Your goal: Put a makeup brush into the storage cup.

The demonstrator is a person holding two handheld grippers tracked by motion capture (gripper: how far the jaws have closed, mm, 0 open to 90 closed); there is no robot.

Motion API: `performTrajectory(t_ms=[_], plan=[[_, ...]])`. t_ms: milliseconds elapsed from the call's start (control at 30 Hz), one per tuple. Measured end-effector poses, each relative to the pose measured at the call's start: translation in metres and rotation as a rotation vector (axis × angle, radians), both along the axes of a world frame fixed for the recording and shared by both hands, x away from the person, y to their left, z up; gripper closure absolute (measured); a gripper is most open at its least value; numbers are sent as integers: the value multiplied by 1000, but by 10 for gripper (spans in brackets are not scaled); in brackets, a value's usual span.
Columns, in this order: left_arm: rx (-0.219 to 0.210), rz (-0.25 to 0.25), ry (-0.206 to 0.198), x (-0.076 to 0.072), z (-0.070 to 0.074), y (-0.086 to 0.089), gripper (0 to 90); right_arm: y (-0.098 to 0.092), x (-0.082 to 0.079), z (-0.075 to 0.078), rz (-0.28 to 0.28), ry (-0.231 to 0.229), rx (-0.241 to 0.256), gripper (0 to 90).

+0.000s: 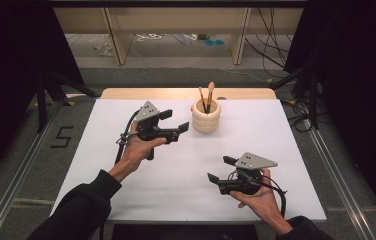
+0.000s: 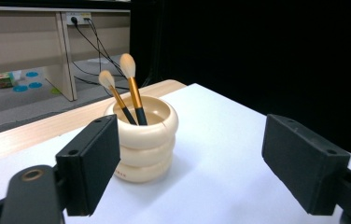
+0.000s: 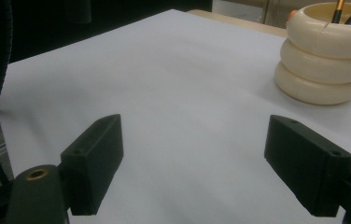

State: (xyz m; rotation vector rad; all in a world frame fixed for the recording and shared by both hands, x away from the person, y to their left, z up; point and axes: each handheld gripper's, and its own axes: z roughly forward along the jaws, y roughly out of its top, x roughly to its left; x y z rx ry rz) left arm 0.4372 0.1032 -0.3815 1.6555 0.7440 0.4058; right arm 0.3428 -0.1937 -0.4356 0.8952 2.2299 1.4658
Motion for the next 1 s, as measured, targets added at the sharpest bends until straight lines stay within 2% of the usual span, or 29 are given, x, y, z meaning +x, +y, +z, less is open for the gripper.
performTrajectory(t_ms=[267, 333, 467, 500, 533, 567, 600, 633, 667, 800, 833, 867, 1000], plan=[[15, -11, -17, -24, -8, 12, 174, -1, 0, 1, -12, -4, -3, 194], [4, -12, -7, -29, -10, 14, 173, -1, 0, 2, -14, -8, 3, 194], [11, -13, -14, -41, -16, 19, 169, -2, 0, 2, -19, -17, 6, 191], [14, -11, -16, -44, -16, 21, 167, -2, -1, 2, -20, -3, 9, 189], [274, 102, -302, -31, -7, 42, 166, -2, 0, 2, -23, -25, 9, 189], [298, 70, -303, -33, -6, 45, 166, -2, 0, 2, -23, -23, 10, 188], [241, -33, -276, -36, -10, 41, 166, -2, -1, 2, -23, -12, 13, 187], [245, -54, -281, -38, -11, 42, 161, -2, -1, 2, -23, -13, 13, 186], [35, -5, -48, -57, -21, 29, 159, -2, -1, 2, -25, -14, 12, 186], [39, -15, -32, -69, -28, 31, 156, 0, 0, 2, -22, -19, 36, 185], [45, -20, -31, -71, -31, 32, 156, -1, -1, 2, -28, -21, 36, 183], [46, -21, -22, -74, -33, 33, 157, -3, -2, 5, -33, -9, 5, 182], [55, -21, -20, -82, -39, 36, 157, -2, -1, 4, -32, -17, 24, 178]])
